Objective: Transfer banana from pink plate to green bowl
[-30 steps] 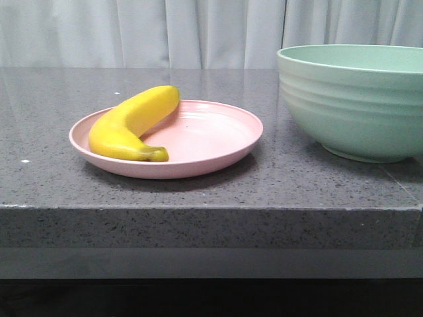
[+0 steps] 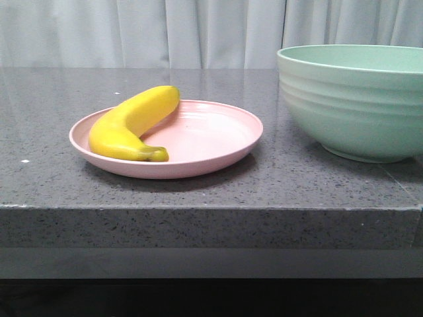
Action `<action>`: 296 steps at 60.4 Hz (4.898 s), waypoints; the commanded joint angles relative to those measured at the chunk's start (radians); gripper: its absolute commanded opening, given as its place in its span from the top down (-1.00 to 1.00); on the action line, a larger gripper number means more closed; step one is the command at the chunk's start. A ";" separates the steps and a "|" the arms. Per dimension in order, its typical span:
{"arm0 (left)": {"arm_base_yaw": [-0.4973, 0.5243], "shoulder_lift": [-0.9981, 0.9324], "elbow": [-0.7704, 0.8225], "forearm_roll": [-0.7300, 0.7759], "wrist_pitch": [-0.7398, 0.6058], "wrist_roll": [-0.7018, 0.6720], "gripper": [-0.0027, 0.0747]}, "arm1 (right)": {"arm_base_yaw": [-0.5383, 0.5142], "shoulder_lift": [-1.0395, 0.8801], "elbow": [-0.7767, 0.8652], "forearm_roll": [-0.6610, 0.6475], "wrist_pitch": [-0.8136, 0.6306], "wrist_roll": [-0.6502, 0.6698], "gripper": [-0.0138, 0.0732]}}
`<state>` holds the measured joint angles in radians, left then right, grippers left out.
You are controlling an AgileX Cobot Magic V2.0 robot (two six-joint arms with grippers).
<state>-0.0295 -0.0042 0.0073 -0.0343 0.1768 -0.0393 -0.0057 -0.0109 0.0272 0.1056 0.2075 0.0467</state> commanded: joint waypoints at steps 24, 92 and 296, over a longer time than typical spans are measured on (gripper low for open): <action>0.003 -0.018 0.003 -0.005 -0.085 -0.002 0.98 | -0.002 -0.022 0.000 -0.008 -0.087 -0.008 0.82; 0.003 0.008 -0.141 0.023 -0.085 -0.002 0.98 | -0.002 -0.014 -0.117 -0.017 -0.063 -0.008 0.82; -0.566 1.506 -1.214 -0.110 0.322 -0.026 0.67 | -0.002 0.325 -0.499 0.098 0.050 -0.008 -0.81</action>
<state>-0.5821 1.5761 -1.1504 -0.1392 0.5560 -0.0581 -0.0057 0.2996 -0.4230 0.1373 0.2989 0.0467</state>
